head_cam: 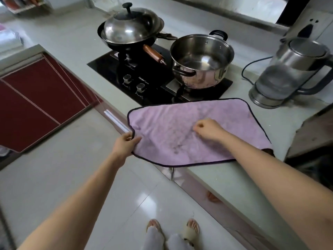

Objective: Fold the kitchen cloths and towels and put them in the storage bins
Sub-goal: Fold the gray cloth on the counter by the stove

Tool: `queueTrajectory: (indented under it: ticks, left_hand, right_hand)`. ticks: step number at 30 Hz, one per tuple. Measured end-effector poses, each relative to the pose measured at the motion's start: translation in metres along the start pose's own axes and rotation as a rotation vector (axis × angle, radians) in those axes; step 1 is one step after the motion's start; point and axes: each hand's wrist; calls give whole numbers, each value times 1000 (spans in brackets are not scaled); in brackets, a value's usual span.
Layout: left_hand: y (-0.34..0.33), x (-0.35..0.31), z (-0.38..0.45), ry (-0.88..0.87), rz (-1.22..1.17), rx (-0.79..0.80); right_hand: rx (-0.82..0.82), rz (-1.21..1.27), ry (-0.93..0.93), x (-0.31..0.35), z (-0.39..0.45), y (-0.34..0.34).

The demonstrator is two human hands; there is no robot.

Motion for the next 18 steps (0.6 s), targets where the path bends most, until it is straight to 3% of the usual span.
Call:
queueTrajectory:
  ticks: [3,6,9,14,18]
  left_hand:
    - [-5,-13,-17,0,-189,154]
    - [-9,-15,-24,-20,-214,253]
    - [-7,-15,-27,-52,-130,369]
    - [1,-6,-24,-48,-73,451]
    - [10,-3,-17,-15,-46,465]
  right_hand:
    - [268,485,31,66,-5,-20]
    - [361,464,39,110,-6,-33]
    - [397,301,13,131,5,-47]
    - [145,-424,161,152,21,-72]
    - [116,-642,159,156,39,-85]
Point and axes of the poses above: each hand's wrist, its own z-axis towards the middle knuckle, its own y-axis out of the back of the hand, x = y × z, and after that the axes turned 10 degrees about -y, right-handed
